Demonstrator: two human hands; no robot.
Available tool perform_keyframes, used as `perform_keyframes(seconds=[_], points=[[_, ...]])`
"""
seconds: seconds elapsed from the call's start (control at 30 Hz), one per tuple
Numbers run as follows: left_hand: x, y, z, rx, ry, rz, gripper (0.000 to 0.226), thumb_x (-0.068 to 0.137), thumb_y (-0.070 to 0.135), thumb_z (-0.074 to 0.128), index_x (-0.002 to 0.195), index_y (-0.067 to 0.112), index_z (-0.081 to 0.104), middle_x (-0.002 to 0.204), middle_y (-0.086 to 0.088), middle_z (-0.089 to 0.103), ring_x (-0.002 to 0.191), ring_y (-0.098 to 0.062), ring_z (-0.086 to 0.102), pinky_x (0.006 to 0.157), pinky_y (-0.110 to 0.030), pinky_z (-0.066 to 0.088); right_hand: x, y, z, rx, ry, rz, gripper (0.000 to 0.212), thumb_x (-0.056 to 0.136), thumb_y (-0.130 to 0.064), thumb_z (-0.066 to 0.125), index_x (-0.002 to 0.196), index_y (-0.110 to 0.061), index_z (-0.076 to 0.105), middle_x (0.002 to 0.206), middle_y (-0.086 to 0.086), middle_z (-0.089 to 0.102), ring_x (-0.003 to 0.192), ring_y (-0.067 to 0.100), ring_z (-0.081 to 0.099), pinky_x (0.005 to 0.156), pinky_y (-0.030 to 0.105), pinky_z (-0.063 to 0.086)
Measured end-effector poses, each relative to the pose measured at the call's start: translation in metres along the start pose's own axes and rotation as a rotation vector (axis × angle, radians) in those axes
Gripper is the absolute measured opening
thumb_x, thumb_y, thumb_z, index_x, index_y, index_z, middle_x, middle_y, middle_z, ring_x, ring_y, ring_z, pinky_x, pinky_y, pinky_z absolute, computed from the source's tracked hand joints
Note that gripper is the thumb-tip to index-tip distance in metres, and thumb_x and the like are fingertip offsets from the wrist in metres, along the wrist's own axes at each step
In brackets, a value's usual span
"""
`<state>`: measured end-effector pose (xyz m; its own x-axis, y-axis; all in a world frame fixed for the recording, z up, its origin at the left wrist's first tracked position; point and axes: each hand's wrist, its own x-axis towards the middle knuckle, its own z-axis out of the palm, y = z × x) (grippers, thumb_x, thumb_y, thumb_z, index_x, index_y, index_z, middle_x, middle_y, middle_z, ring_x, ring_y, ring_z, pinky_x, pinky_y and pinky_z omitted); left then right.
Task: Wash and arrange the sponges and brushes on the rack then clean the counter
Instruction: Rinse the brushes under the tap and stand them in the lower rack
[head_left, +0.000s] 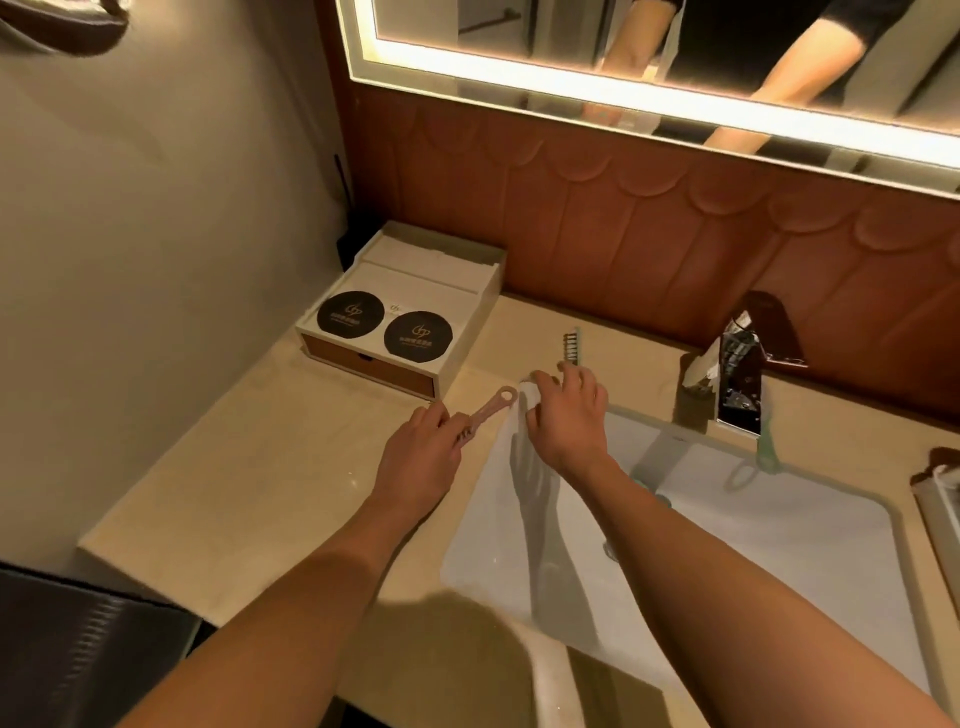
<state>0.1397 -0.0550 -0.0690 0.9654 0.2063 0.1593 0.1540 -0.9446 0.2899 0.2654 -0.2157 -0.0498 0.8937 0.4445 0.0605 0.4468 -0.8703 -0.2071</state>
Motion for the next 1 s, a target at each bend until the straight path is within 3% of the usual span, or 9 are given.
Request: perform_keyframes(seconds=[0.13,0.23,0.33,0.43,0.63,0.83,1.0], points=[[0.014,0.009,0.001,-0.047,-0.005,0.071,0.054,0.098,0.013,0.061,0.142,0.035,0.039,0.105,-0.005,0.053,0.09,-0.022,0.053,0.066,-0.035,0.055,0.021,0.005,0.001,0.001,-0.055,0.025,0.051,0.099,-0.028,0.046,0.149,-0.026,0.039,0.161,0.019,0.019,0.148,0.04,0.015,0.119,0.05,0.019],[0.025,0.016,0.003,-0.077,0.0,0.091,0.068,0.096,0.006,0.063,0.136,0.044,0.025,0.099,-0.007,0.052,0.083,-0.023,0.053,0.061,-0.037,0.056,0.033,0.005,0.005,0.055,-0.066,0.051,0.05,0.1,-0.029,0.046,0.149,-0.027,0.039,0.165,0.019,0.009,0.151,0.042,0.008,0.121,0.053,0.016],[0.037,0.022,0.01,-0.036,-0.018,0.031,0.053,0.098,0.008,0.06,0.137,0.038,0.038,0.103,-0.007,0.052,0.09,-0.023,0.054,0.067,-0.036,0.056,0.045,0.008,0.01,0.035,-0.077,0.081,0.05,0.1,-0.03,0.047,0.149,-0.025,0.038,0.166,0.019,0.005,0.152,0.042,0.004,0.12,0.055,0.013],[0.044,0.025,0.017,0.029,-0.018,-0.006,0.038,0.098,0.01,0.059,0.132,0.027,0.052,0.105,-0.004,0.055,0.093,-0.02,0.054,0.07,-0.03,0.054,0.051,0.014,0.015,-0.038,-0.084,0.14,0.048,0.098,-0.033,0.048,0.144,-0.017,0.043,0.161,0.021,0.02,0.148,0.041,0.016,0.115,0.054,0.019],[0.052,0.026,0.019,0.077,0.005,-0.04,0.028,0.097,0.014,0.06,0.122,0.026,0.055,0.106,0.0,0.059,0.094,-0.016,0.054,0.075,-0.026,0.052,0.061,0.023,0.018,-0.126,0.033,0.218,0.038,0.095,-0.025,0.053,0.129,-0.008,0.057,0.127,0.015,0.058,0.118,0.034,0.046,0.1,0.045,0.035],[0.059,0.028,0.018,0.012,-0.014,-0.111,0.029,0.094,0.01,0.065,0.118,0.024,0.057,0.108,-0.002,0.061,0.1,-0.02,0.054,0.082,-0.033,0.054,0.052,0.023,0.017,0.131,0.156,0.276,0.019,0.095,-0.013,0.058,0.113,-0.013,0.062,0.114,0.009,0.067,0.106,0.029,0.058,0.092,0.04,0.043],[0.052,0.032,0.015,0.013,-0.031,-0.1,0.022,0.095,0.014,0.063,0.115,0.023,0.061,0.106,0.0,0.063,0.095,-0.02,0.056,0.077,-0.035,0.053,0.018,0.03,0.01,0.296,0.195,0.198,0.016,0.098,-0.013,0.053,0.107,-0.024,0.046,0.101,0.003,0.072,0.092,0.024,0.06,0.094,0.038,0.041]])
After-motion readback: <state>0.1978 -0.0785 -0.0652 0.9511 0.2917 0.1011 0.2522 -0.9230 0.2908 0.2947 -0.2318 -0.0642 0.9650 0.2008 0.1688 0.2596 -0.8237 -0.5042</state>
